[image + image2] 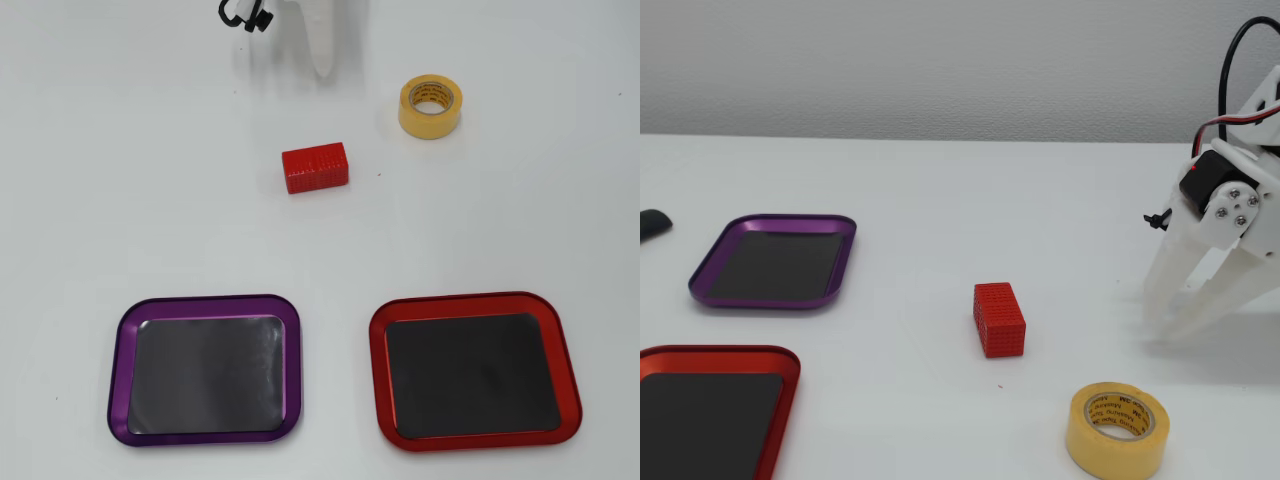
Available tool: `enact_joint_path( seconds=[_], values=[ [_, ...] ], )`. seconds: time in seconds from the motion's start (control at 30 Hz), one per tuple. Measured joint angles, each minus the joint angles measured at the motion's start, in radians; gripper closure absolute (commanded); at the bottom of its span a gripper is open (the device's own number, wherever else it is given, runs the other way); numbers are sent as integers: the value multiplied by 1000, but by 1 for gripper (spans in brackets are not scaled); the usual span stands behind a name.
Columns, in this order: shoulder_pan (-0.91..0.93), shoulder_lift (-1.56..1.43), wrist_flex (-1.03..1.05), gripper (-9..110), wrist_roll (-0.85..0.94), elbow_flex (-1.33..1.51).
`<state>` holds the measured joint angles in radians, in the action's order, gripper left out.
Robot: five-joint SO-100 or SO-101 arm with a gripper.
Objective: Grasp a red block and put it in the left red dish.
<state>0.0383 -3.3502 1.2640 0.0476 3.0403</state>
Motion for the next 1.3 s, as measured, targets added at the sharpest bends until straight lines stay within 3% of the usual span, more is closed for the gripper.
enact_joint_path(
  seconds=[0.73,0.97,1.3],
  values=[
    [8,66,-35,102,6,-285],
    [11,522,-77,97,12,-574],
    [0,1259,-31,77,14,-1015]
  ],
)
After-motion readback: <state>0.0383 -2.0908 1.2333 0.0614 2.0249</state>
